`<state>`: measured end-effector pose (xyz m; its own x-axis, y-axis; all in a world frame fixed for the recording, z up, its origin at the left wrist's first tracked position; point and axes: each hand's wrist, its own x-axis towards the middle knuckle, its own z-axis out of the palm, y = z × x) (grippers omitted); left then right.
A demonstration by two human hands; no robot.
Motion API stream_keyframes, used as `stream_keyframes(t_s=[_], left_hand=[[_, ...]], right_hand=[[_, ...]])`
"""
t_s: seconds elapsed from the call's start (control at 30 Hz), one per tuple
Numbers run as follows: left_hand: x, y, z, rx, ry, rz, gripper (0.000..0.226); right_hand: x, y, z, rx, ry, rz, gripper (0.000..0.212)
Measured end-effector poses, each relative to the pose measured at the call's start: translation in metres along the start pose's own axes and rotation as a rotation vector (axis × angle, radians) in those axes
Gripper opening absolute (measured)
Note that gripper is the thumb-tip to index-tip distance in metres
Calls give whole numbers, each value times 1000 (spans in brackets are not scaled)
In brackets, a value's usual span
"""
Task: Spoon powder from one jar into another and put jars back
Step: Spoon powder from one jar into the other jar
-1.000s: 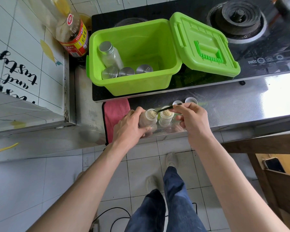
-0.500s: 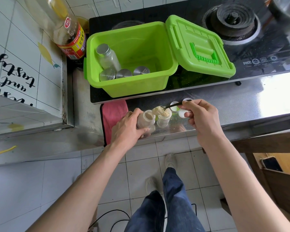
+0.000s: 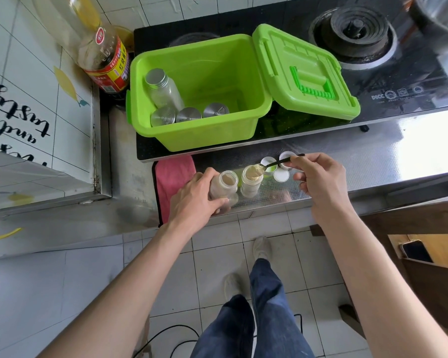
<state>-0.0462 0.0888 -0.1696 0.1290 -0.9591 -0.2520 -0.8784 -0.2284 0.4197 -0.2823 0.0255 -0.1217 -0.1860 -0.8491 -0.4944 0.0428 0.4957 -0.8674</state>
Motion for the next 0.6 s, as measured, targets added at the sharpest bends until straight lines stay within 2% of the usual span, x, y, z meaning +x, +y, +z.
stream_keyframes(t_s=[0.4, 0.6], left_hand=[[1, 0, -1, -6, -16, -4, 48], [1, 0, 0, -3, -12, -7, 48]], right_hand=[[4, 4, 7, -108, 20, -73, 18], [5, 7, 17, -328, 33, -227, 16]])
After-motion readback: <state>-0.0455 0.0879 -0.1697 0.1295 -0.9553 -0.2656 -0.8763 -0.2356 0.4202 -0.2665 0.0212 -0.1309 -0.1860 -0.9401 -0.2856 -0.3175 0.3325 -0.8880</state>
